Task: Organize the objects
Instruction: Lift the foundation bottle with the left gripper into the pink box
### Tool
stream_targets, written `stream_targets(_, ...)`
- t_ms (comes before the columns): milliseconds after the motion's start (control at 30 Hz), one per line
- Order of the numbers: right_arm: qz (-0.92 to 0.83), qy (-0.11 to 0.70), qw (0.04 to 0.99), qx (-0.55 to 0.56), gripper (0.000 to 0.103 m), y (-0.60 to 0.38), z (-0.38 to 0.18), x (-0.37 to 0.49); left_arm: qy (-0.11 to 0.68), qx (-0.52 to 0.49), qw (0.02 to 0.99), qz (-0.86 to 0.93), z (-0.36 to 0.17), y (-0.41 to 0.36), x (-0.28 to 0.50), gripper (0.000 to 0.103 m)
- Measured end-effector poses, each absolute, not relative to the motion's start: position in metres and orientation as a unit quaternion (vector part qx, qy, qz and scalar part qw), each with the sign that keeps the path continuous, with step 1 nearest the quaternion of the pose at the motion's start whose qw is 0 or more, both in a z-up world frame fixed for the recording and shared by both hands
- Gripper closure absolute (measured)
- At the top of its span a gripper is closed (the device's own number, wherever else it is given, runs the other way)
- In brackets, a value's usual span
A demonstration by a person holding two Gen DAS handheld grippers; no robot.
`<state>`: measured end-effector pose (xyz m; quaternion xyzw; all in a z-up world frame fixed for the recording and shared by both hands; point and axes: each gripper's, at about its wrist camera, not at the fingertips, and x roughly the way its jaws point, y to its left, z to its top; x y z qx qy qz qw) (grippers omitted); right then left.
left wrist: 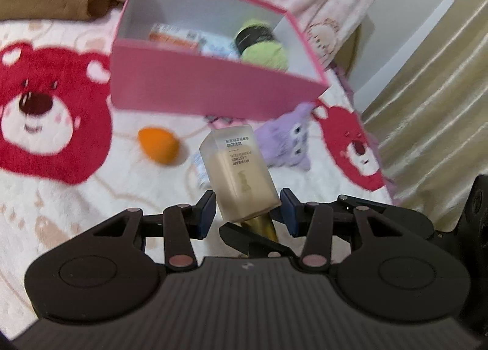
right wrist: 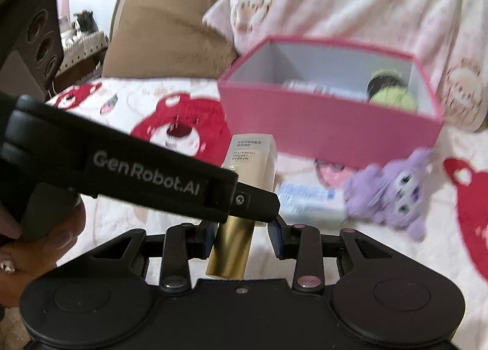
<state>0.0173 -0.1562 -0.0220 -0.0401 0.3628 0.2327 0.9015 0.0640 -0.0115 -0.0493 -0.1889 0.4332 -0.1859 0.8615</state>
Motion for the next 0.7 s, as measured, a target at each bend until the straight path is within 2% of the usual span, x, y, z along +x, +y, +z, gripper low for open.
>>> stream_targets(233,0.232,0.323,0.916,-0.049,0.062,-0.18,0.031,0.035,0.406,-0.162,0.878,-0.193,0.016,-0.033,0.091,0.059)
stream_targets(433,0.23,0.329,0.916,-0.02,0.062,-0.19,0.06,0.084,0.433,-0.149,0.871,-0.176,0.053,-0.041,0.145,0.059)
stream_targets(700,0.214,0.359,0.908,-0.003,0.062,-0.199,0.064,0.168,0.453,-0.14,0.866,-0.158,0.051,-0.051,0.226,0.061)
